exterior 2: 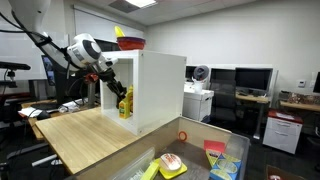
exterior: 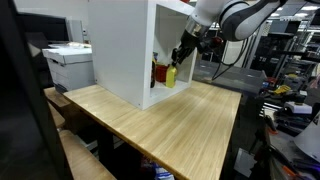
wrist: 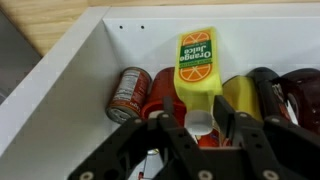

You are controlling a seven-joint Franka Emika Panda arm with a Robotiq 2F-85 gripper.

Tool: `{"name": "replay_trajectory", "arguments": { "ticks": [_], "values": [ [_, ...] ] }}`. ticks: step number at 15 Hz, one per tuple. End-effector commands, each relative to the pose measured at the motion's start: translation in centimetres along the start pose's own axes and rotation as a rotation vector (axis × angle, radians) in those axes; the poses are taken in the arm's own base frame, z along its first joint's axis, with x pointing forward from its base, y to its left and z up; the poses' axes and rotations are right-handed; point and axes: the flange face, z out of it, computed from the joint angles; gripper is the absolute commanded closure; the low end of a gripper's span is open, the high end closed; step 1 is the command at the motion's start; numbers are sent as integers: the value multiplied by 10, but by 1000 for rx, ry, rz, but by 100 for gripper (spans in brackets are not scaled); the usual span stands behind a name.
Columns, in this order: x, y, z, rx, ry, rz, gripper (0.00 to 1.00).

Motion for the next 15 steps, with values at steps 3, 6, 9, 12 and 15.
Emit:
{"name": "replay_trajectory", "arguments": {
  "ticks": [3,6,9,12,15],
  "values": [
    [5,2,-2,-5,5,-1,13],
    [-2,5,-4,6,-10,-14,1],
    [-7,8,-4,14,-25,-16,0],
    [-18,13,0,53,-86,-33,0],
    [-26,23,-2,76,-135,-40,0]
  ]
}}
